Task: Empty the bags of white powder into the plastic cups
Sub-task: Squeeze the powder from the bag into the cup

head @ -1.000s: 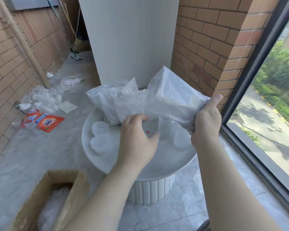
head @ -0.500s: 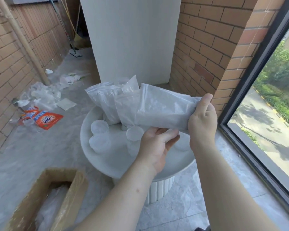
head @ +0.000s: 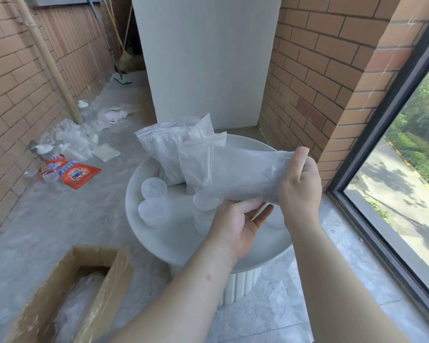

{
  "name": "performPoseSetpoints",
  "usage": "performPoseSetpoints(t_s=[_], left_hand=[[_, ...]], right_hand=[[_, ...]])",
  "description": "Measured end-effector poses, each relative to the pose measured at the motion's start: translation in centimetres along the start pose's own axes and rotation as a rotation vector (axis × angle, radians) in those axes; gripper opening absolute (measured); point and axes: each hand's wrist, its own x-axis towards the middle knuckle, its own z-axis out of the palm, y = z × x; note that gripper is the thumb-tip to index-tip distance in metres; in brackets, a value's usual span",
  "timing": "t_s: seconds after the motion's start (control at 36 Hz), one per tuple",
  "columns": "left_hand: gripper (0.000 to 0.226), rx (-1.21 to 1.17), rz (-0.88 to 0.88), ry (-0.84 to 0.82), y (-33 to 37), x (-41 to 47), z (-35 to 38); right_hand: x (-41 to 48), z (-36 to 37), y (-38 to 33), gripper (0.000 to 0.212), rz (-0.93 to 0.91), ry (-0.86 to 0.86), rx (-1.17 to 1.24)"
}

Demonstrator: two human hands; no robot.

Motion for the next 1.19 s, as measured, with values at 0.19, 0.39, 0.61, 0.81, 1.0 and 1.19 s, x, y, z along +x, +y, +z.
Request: performPoseSetpoints(t_s=[0.19, 0.39, 0.61, 0.81, 1.0, 1.19], left_hand=[[0.047, -0.04, 0.022, -0.041, -0.26, 0.06, 0.06], [0.049, -0.074, 0.013, -0.057, -0.46, 0.28, 0.03], [0.054, -0.116, -0.03, -0.044, -0.48, 0.39, -0.03], [0.054, -0.141, -0.057, -0.025, -0.48, 0.42, -0.08], [0.045, -0.16, -0.052, -0.042, -0.42, 0.44, -0.11], [0.045, -0.158, -0.041, -0.061, -0.37, 0.44, 0.01]], right_hand=[[-0.2, -0.17, -0.13, 0.049, -0.073, -0.015, -0.046], [-0.24, -0.22, -0.07, 0.045, -0.112, -0.029, -0.097], [-0.08, -0.17, 0.0, 0.048, -0.139, -0.035, -0.092], [-0.22, -0.09, -0.18, 0.047, -0.153, -0.047, -0.095], [-0.18, -0.13, -0.25, 0.052, -0.182, -0.057, -0.09], [-0.21, -0.19, -0.41, 0.053, -0.192, -0.068, -0.091]])
